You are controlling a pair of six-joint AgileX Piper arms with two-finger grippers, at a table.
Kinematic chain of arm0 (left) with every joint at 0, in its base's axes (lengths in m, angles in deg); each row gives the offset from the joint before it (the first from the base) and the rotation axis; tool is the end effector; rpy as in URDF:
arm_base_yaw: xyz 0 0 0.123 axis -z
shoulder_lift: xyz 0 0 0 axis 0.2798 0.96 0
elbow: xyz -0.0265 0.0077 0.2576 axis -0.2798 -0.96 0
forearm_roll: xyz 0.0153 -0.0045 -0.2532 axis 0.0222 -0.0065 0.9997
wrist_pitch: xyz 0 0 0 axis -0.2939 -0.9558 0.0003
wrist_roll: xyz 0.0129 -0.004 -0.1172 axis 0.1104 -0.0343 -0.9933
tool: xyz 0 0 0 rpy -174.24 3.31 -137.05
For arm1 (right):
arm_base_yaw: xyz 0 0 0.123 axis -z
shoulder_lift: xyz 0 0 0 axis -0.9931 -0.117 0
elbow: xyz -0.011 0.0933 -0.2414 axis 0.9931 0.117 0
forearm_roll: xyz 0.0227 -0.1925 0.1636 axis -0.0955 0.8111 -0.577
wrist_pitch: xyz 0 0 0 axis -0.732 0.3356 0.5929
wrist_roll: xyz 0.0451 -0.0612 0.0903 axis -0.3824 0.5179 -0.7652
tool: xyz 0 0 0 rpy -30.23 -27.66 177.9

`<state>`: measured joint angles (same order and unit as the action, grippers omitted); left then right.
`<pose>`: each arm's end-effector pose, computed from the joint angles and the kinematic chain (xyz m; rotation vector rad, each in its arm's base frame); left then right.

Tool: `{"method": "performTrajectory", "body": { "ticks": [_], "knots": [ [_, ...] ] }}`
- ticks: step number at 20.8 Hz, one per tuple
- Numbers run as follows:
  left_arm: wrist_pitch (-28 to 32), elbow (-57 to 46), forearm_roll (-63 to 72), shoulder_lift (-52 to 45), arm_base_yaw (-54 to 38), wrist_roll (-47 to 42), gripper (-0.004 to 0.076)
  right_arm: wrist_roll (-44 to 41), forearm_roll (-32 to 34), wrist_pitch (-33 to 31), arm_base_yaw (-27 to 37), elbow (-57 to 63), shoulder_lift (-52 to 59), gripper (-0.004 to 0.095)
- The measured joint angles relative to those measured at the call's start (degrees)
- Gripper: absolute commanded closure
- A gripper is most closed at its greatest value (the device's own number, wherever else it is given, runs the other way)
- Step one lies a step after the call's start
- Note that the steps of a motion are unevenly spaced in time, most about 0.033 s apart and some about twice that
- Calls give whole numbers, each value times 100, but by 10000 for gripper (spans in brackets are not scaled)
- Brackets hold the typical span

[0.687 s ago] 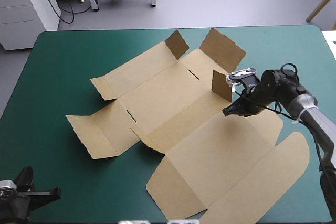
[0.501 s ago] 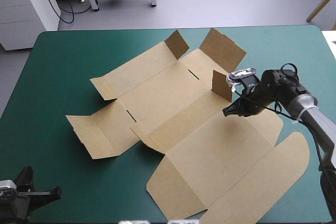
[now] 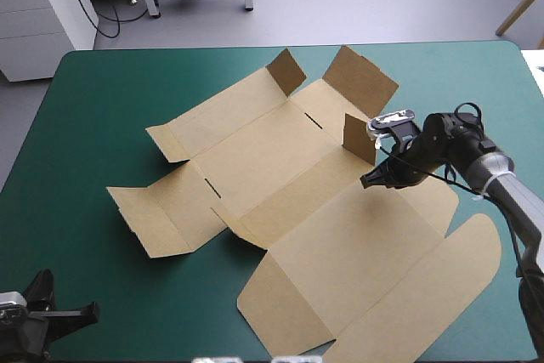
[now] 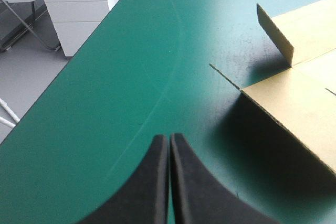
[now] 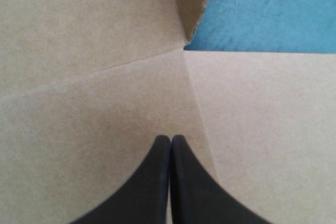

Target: Fold the box

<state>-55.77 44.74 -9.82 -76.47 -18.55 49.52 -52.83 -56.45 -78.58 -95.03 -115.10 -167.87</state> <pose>0.0621 0.0186 0.2662 -0.1834 1.8646 0.1187 0.3191 0.0829 0.2138 -0.5626 2.7240 0.1973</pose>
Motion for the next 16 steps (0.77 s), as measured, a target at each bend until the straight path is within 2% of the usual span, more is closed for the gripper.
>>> {"method": "performTrajectory", "body": {
  "ticks": [7, 16],
  "knots": [
    [0, 0, 0, 0, 0, 2, 734, -18, 0, -447, 0, -777, 230, 927],
    [0, 0, 0, 0, 0, 2, 734, -370, 66, -999, 0, -2138, 1477, 927]
  ]
}}
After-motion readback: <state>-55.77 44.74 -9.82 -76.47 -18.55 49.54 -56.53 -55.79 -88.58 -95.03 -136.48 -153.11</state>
